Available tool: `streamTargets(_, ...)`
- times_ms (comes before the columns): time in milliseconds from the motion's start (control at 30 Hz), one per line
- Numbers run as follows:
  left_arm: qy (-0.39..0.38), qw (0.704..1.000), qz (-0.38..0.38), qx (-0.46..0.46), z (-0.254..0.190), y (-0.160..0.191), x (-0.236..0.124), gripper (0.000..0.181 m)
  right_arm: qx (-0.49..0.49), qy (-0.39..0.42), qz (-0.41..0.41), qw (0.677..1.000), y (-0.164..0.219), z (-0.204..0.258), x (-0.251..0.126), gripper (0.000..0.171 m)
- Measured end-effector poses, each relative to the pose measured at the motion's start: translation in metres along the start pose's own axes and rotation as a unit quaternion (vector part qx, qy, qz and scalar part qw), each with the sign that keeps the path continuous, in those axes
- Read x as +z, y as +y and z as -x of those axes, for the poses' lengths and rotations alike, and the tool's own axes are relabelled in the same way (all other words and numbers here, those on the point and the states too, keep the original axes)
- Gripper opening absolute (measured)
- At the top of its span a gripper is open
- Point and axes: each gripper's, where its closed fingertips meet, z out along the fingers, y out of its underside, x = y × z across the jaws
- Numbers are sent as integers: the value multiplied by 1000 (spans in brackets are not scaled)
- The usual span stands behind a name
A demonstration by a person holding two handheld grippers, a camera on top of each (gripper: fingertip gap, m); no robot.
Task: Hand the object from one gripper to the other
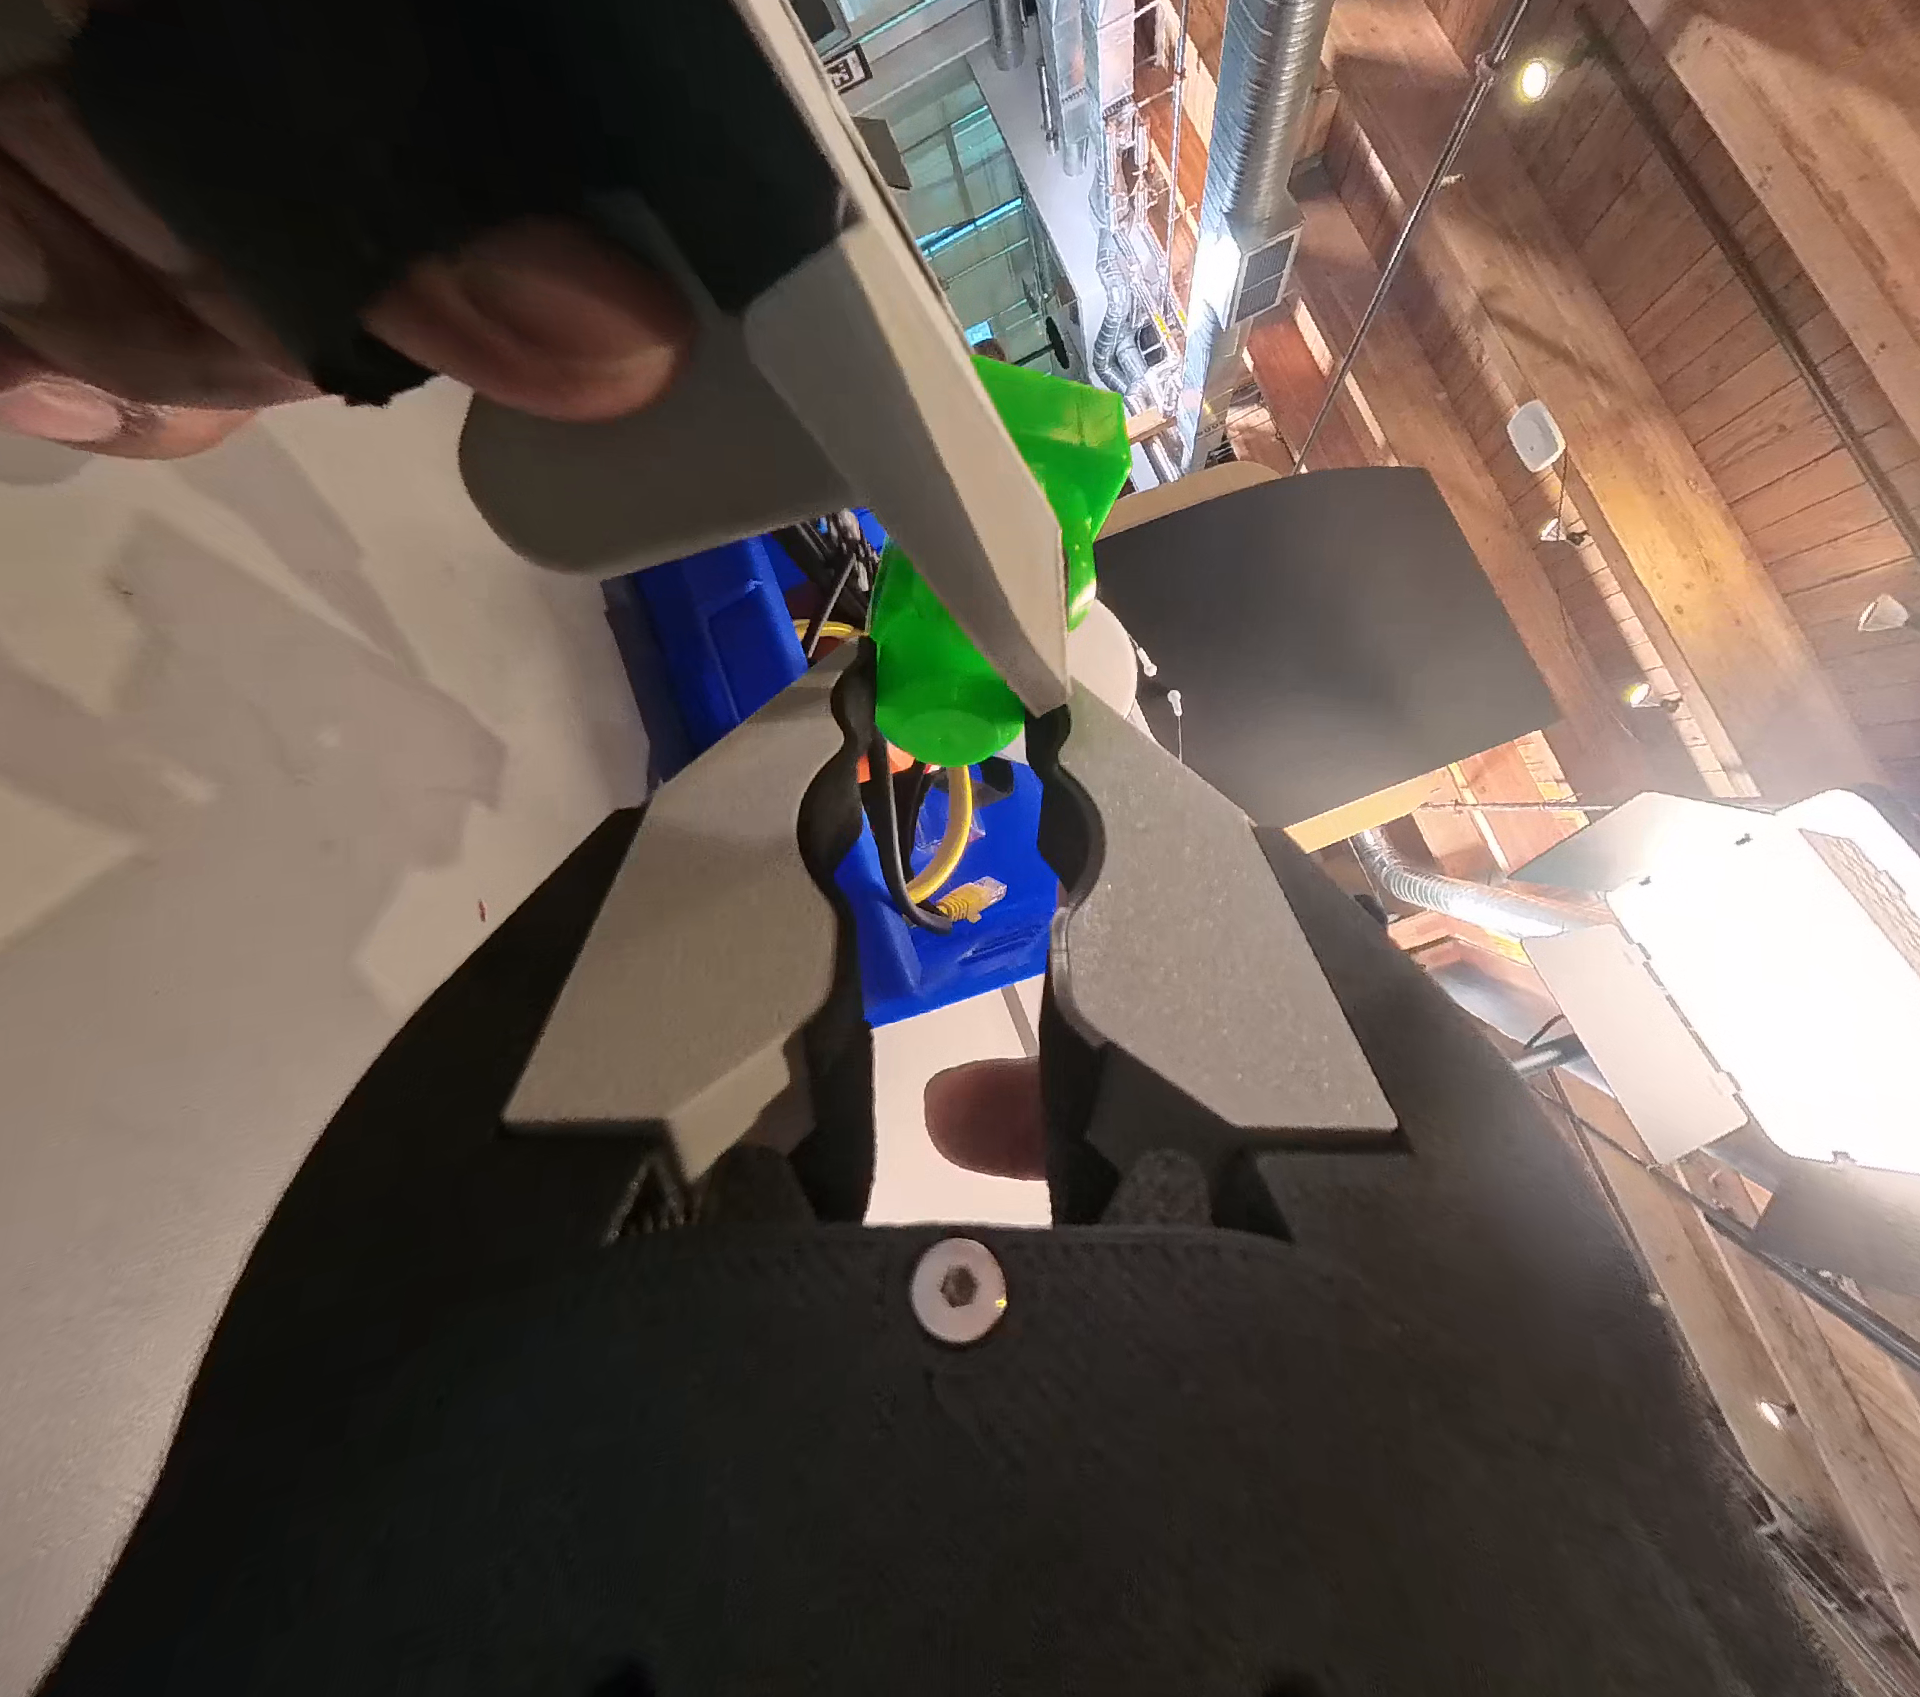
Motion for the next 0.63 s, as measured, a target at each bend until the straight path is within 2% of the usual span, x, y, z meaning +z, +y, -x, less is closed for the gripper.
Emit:
streamTargets(367, 3, 1000, 2, -9, 1, 0, -2, 50, -8, 0, -5, 1000, -2, 2, 0, 29)
streamTargets(633, 4, 997, -23, -78, 12, -7, -6, 49, -15, -4, -12, 1000, -5, 4, -1, 29)
